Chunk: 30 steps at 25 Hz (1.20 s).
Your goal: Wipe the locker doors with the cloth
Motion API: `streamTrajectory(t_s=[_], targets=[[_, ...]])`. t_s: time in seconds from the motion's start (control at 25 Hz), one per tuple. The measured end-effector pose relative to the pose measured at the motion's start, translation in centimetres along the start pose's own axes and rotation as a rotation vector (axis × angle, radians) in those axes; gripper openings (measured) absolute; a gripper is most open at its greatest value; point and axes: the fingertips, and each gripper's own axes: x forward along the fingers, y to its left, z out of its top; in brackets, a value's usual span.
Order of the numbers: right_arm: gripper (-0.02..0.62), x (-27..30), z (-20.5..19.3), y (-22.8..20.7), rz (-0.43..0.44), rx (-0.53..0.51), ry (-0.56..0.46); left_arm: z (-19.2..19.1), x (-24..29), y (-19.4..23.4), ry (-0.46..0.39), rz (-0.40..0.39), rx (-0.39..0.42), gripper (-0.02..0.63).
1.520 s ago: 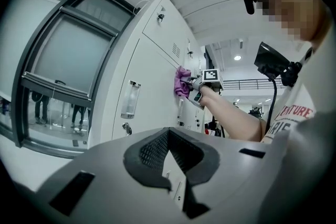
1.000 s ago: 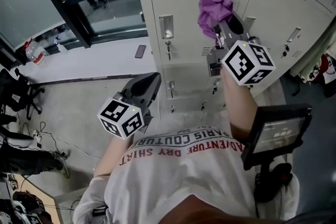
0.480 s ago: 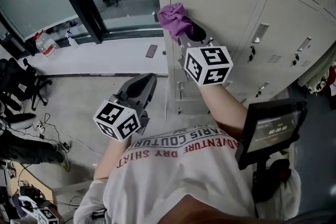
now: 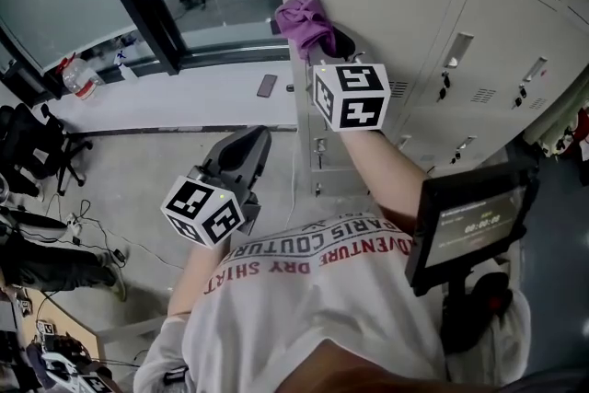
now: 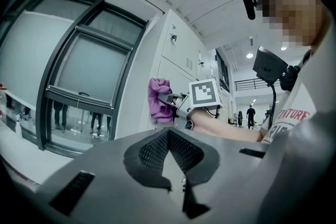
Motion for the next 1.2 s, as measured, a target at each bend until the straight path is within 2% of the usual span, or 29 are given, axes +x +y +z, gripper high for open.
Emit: streamTrajectory(t_s=[0.24, 0.48, 0.76, 1.2], targets=[[0.066, -0.5, 0.0, -0.6, -0.018, -0.008, 0.003, -0.3, 0.0, -0.5, -0.001, -0.024, 0.001, 0.002], [0.066, -2.0, 0.2, -3.3, -0.082, 0.006, -0.005, -0.3, 0.3, -0.9, -0.002, -0.052, 0.004, 0.002], [0.066, -4.8, 0.9, -9.0, -0.207, -0.006, -0.024, -0.1, 1.6, -1.7, -0.004, -0.105, 0.01, 0.002], [0.066, -11.4, 0.3, -20.5, -0.471, 0.006, -0.032, -1.2, 4.6, -3.6, 0.027, -0.212, 0.008, 0.002]])
